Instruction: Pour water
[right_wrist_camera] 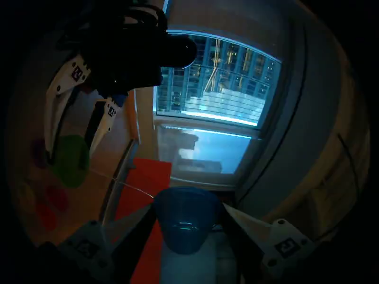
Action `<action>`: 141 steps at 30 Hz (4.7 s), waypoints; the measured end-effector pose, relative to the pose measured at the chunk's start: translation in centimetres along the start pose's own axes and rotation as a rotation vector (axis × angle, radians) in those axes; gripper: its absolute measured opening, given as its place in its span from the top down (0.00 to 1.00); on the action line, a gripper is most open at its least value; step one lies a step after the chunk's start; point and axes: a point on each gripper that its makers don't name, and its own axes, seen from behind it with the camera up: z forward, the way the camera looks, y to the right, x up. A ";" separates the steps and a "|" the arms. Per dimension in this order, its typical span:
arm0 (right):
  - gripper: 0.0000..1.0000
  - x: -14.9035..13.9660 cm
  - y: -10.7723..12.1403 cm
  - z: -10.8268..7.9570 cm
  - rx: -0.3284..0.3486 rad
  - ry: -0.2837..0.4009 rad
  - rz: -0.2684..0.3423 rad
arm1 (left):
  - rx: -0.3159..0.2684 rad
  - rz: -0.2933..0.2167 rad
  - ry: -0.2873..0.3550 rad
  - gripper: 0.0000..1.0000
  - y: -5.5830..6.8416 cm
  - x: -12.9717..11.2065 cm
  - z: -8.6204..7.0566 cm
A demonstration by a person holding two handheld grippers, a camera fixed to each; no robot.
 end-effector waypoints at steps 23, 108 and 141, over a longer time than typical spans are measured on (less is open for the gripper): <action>0.08 0.3 -0.3 -0.6 0.017 0.006 0.161 | 0.008 0.004 0.011 0.13 -0.2 0.2 -0.4; 0.08 -5.7 -5.2 -15.4 -0.018 -0.200 1.617 | 0.192 0.065 -0.003 0.13 -5.1 2.2 -6.2; 0.07 -7.4 -10.3 -18.7 0.046 -0.300 1.583 | 0.217 0.060 -0.073 0.13 -6.1 0.0 -6.9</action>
